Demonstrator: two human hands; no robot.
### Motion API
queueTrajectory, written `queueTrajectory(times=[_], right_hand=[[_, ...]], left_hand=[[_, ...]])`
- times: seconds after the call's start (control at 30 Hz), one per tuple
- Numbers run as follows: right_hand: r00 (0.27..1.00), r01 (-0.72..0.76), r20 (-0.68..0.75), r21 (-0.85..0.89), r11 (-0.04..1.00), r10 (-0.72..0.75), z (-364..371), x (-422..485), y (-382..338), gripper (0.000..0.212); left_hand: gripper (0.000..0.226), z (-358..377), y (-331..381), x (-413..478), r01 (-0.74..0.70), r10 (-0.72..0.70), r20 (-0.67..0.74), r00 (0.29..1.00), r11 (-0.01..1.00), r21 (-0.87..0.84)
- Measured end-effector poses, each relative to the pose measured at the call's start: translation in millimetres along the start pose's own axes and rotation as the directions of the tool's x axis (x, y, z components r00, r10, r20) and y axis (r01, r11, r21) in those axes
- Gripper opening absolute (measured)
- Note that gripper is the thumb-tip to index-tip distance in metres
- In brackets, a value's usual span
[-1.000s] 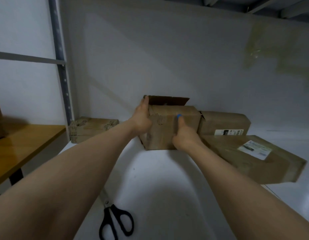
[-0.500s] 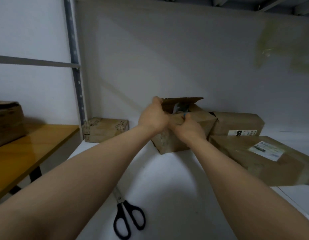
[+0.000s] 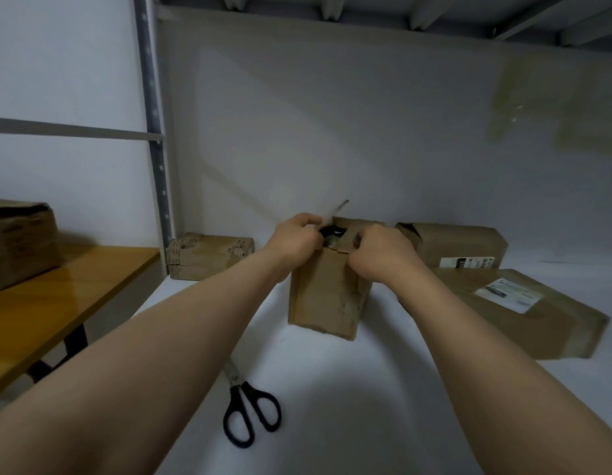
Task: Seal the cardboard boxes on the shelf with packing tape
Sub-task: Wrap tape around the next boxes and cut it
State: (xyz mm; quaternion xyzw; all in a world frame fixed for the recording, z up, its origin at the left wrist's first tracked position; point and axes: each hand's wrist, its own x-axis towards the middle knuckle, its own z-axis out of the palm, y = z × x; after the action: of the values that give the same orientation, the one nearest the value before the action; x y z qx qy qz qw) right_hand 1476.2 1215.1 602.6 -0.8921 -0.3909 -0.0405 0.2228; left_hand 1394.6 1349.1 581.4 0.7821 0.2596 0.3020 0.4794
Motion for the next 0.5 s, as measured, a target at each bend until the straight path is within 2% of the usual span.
queueTrajectory(times=[0.1,0.17,0.23,0.33,0.5], right_hand=[[0.999,-0.021,0.035,0.109,0.994,0.017,-2.8,-13.6,3.0,0.027],[0.999,-0.053,0.012,0.203,0.978,0.051,4.0,-23.1,6.9,0.037],[0.996,-0.061,-0.041,0.269,0.961,0.074,13.5,-29.8,9.0,0.042],[0.990,-0.030,-0.123,0.300,0.953,0.070,24.8,-36.6,8.2,0.042],[0.972,0.006,-0.213,0.446,0.895,0.100,40.0,-37.2,-3.2,0.026]], left_hand=[[0.053,-2.7,-3.2,-20.4,0.002,-0.002,-0.003,1.000,0.999,0.052],[0.059,-2.9,-6.1,-36.3,-0.011,0.010,0.012,1.000,0.995,0.103],[0.057,-2.2,-9.1,-49.8,-0.062,0.057,0.036,0.998,0.987,0.150],[0.054,-6.9,-13.3,-63.3,-0.103,0.097,0.040,0.995,0.970,0.221],[0.060,-18.7,-24.8,-70.5,-0.096,0.095,0.018,0.995,0.955,0.279]])
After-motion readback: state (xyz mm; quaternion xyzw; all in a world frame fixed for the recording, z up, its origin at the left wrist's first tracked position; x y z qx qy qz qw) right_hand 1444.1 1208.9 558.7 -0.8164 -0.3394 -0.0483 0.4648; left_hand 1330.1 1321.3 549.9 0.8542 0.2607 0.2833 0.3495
